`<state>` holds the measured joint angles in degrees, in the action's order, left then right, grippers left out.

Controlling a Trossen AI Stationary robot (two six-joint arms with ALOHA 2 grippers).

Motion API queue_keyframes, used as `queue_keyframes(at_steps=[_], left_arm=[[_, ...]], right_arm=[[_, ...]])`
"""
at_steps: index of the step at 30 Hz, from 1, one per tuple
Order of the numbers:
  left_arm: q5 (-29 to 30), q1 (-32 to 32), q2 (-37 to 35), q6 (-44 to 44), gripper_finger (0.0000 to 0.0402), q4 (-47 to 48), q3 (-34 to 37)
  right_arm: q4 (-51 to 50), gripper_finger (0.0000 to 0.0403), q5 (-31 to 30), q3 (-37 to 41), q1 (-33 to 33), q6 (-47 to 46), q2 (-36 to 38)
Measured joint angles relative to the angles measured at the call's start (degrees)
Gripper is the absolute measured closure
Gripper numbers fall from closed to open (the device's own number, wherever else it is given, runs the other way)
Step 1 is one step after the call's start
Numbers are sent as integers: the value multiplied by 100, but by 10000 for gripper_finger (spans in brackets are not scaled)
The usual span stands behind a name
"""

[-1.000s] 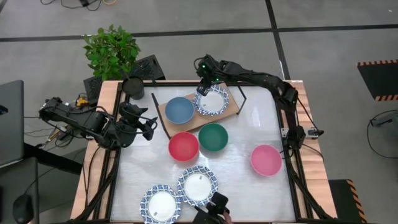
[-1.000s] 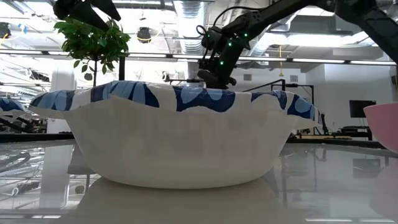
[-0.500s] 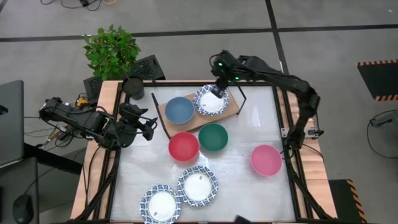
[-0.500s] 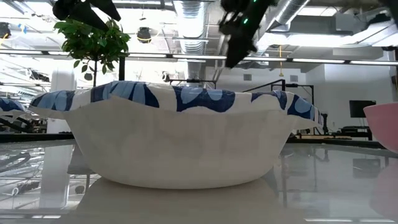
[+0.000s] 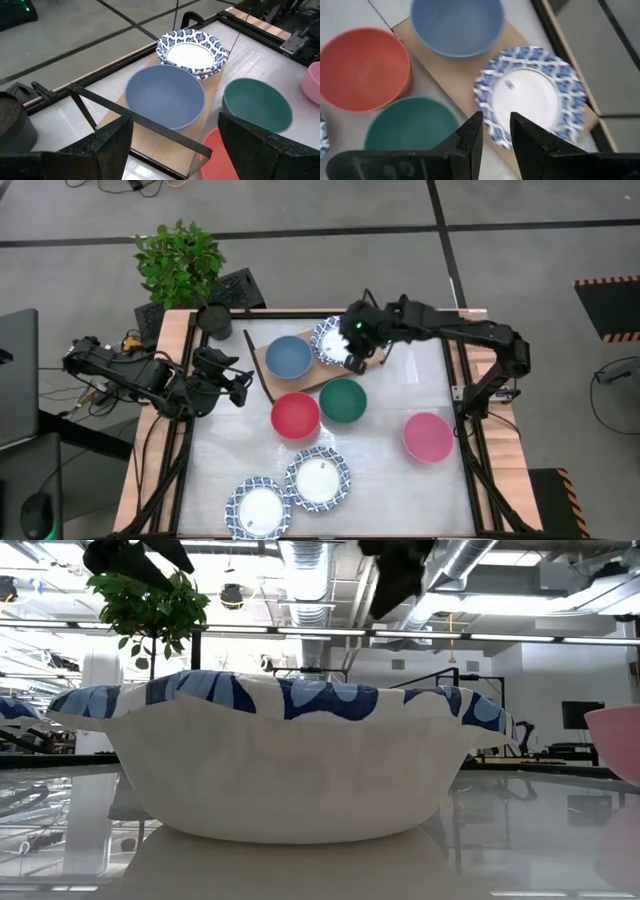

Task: Place and stack bowls onto a shelf
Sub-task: Stack the white patterned bowl on top of the white patterned bowl on the shelf

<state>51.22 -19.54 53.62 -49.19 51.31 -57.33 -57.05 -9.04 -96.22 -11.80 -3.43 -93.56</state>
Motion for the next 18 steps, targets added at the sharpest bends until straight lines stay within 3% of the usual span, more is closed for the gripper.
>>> queue_keyframes(at_steps=[6,12,18], left_arm=[[-147,0,1,-75,125,-13,295],[-291,-1,1,-349,125,-49,521],[-295,-1,1,-418,125,-302,669]], right_arm=[[783,281,615,786,703,38,-48],[1480,277,634,1298,1433,-298,-52],[2391,241,636,1742,1922,-523,-50]])
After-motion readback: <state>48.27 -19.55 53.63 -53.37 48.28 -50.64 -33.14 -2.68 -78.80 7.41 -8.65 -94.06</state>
